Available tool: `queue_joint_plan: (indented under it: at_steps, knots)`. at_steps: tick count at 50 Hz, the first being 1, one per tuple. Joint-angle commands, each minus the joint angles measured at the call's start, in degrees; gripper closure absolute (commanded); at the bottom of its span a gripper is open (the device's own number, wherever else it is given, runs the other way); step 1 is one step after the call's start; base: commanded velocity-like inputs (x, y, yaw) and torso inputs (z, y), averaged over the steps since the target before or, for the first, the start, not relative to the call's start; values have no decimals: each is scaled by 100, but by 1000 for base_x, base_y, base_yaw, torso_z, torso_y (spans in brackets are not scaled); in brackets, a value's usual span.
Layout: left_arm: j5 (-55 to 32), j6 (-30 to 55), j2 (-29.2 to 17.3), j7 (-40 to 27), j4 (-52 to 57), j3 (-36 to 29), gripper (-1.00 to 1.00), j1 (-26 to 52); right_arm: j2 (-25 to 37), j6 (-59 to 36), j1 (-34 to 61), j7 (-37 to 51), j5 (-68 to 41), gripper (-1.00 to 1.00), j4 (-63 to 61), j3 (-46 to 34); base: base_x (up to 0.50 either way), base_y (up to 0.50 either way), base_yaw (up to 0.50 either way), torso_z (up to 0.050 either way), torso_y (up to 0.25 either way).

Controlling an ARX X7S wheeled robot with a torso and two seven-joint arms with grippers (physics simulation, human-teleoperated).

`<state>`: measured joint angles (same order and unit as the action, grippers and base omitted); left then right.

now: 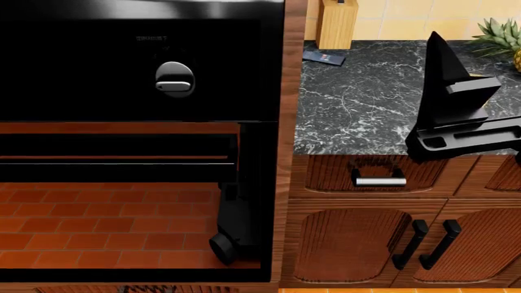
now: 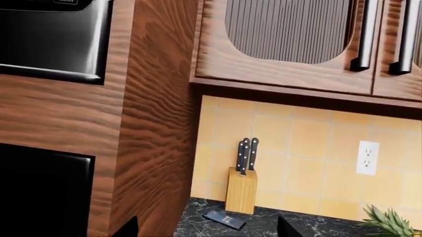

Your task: Open the microwave door

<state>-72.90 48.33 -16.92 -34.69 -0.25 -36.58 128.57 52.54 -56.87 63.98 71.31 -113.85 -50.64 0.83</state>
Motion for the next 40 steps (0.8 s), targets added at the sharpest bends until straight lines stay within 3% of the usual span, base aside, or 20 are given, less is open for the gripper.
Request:
queue_joint_plan:
  at_steps: [1, 20, 40]
  knots:
    - [340, -262, 360, 424, -753, -219, -100, -172, 31, 32, -218, -105, 73, -100, -46, 166, 0, 0, 0, 0, 0]
    - [735, -672, 565, 777, -1715, -354, -100, -431, 31, 64, -329, -150, 124, -100, -77, 211, 0, 0, 0, 0, 0]
    - [715, -617, 525, 674, -2147, -289, -100, -464, 24, 85, -591, -265, 244, -100, -128, 369, 0, 0, 0, 0, 0]
